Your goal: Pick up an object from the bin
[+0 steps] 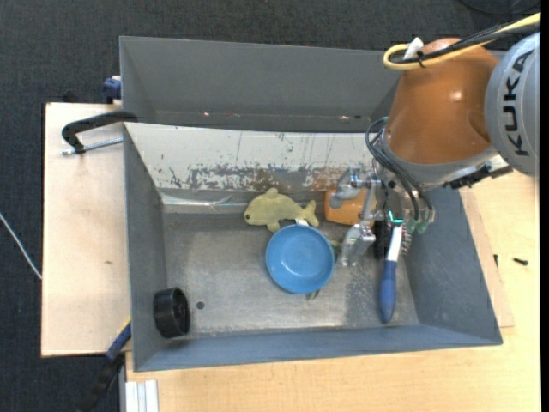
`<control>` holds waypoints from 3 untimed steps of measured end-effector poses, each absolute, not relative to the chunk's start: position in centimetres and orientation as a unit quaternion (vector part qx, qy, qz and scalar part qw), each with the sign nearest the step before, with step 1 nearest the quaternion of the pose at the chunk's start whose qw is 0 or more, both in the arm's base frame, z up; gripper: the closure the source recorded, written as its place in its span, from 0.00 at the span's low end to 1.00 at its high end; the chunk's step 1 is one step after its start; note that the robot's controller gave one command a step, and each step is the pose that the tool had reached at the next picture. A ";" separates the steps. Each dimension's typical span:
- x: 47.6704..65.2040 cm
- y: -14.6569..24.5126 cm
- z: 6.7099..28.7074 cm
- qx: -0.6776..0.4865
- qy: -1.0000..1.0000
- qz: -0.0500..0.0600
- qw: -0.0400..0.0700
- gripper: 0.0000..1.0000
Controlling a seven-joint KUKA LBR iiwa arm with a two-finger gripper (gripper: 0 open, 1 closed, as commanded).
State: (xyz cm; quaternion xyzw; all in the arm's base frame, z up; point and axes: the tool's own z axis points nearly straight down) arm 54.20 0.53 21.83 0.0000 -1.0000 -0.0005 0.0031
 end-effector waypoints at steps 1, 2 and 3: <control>59.9 7.6 7.6 0.039 -0.999 0.002 -0.007 0.00; 55.5 7.4 7.7 0.251 -0.968 0.002 -0.012 0.00; 55.9 7.4 8.1 0.249 -0.968 0.001 -0.007 0.00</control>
Offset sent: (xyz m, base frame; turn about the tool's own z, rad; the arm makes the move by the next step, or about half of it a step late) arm 0.0515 0.0730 -0.1483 -0.0795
